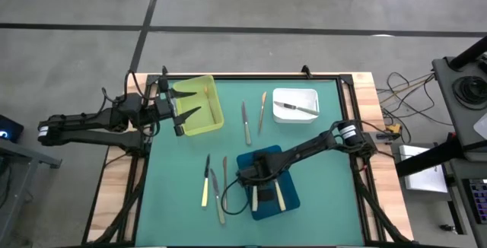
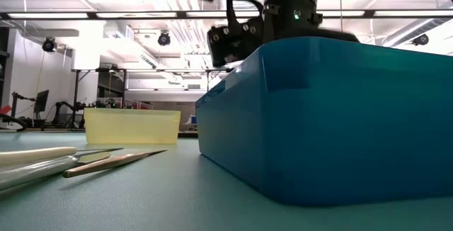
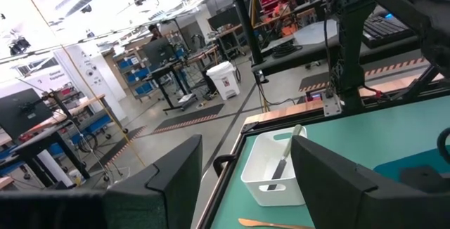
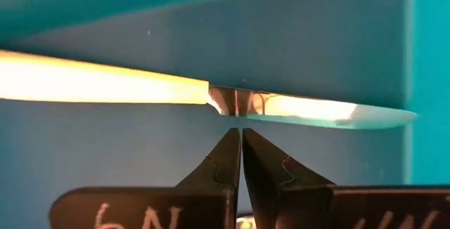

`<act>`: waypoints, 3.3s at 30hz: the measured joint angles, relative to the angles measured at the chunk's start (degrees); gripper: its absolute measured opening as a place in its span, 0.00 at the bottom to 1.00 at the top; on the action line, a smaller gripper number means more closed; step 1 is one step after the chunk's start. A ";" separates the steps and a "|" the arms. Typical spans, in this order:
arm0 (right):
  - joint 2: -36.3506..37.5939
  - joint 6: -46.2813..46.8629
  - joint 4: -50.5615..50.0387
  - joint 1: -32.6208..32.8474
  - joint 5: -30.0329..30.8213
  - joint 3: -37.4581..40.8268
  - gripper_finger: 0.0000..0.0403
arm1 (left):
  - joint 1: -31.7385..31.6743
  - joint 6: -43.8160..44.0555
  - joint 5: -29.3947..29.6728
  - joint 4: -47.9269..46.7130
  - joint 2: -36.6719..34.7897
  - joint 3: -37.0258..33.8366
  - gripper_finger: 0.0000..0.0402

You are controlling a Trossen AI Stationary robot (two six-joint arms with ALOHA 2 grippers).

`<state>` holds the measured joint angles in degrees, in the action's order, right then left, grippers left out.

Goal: Sort silverware by color (type)
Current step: Adjust the yellow knife in the blue bin

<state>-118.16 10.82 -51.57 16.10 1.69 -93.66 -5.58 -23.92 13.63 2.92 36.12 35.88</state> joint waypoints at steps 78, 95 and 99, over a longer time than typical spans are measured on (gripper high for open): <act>0.11 2.23 -1.36 0.38 0.50 -0.15 0.02 | 0.00 0.00 0.01 -0.39 0.00 0.00 0.50; -1.70 -4.60 3.44 0.37 4.68 0.17 0.02 | 0.01 -0.02 0.82 -0.44 0.04 0.00 0.50; -1.70 -8.61 5.01 0.37 6.24 0.19 0.02 | 0.01 -0.02 0.82 -0.43 0.04 0.00 0.50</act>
<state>-119.85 2.21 -46.56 16.47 7.94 -93.47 -5.56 -23.94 14.46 2.49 36.16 35.88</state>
